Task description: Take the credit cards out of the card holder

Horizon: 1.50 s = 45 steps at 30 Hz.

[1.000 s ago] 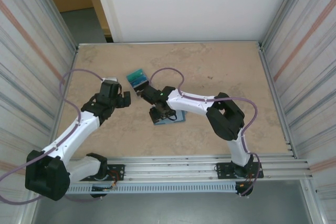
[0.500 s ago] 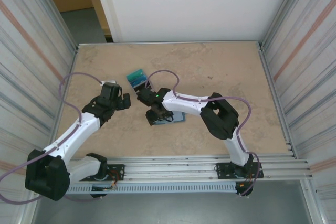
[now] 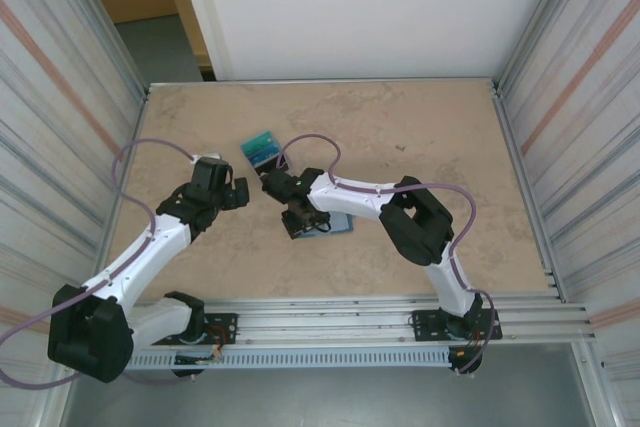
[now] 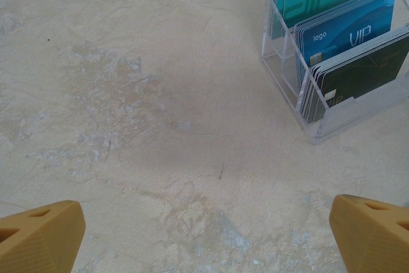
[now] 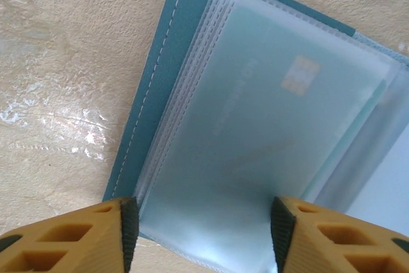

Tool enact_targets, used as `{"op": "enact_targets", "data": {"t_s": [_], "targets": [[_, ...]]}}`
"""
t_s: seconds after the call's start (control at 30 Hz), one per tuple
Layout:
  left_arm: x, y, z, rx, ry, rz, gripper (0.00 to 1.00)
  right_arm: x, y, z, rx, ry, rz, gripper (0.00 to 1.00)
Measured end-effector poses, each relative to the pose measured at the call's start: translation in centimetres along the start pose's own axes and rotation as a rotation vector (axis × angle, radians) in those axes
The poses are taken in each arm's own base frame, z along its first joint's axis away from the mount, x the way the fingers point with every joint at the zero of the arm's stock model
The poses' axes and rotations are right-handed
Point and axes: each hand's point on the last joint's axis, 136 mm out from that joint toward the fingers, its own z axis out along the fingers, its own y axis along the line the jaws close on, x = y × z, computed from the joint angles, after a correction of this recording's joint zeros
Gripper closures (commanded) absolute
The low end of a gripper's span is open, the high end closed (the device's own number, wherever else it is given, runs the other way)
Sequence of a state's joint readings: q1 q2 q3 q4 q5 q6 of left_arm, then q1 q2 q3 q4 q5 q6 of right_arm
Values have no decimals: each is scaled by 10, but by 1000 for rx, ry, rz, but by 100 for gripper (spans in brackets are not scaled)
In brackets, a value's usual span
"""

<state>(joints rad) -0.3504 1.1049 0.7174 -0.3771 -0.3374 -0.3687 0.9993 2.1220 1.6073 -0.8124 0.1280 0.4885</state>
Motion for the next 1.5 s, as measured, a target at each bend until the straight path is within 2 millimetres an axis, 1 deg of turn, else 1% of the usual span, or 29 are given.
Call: {"op": "enact_targets", "data": {"t_s": [0.1, 0.33, 0.47, 0.63, 0.7, 0.8, 0.97, 1.03, 1.13, 1.23, 1.33, 1.43, 1.5], "targets": [[0, 0, 0, 3, 1, 0, 1, 0, 0, 0, 1, 0, 0, 49], [1, -2, 0, 11, 4, 1, 1, -2, -5, 0, 28, -12, 0, 69], [1, -3, -1, 20, 6, 0, 1, -1, -13, -1, 67, -24, 0, 75], [-1, -5, -4, 34, -4, -4, 2, -4, -23, -5, 115, -50, 7, 73], [-2, -5, -5, 36, -9, -5, 1, -5, -27, -9, 129, -63, 14, 69], [-5, -5, -8, 40, -20, -8, 1, -8, -32, -15, 144, -82, 32, 66], [-7, -7, -11, 57, -30, -9, 1, -8, -46, -22, 170, -100, 54, 66], [-8, -11, -12, 70, -34, 6, 1, -6, -54, -23, 181, -98, 68, 66], [-7, -24, -17, 91, -50, 70, 1, 0, -68, -22, 200, -86, 92, 69], [-6, -41, -25, 115, -74, 145, 1, 9, -80, -20, 212, -69, 116, 70], [-3, -55, -30, 136, -82, 191, 1, 15, -87, -17, 213, -60, 129, 69], [3, -64, -31, 148, -77, 219, 2, 21, -92, -13, 213, -41, 136, 66], [7, -71, -32, 160, -73, 234, 1, 24, -94, -10, 214, -32, 141, 66]]}}
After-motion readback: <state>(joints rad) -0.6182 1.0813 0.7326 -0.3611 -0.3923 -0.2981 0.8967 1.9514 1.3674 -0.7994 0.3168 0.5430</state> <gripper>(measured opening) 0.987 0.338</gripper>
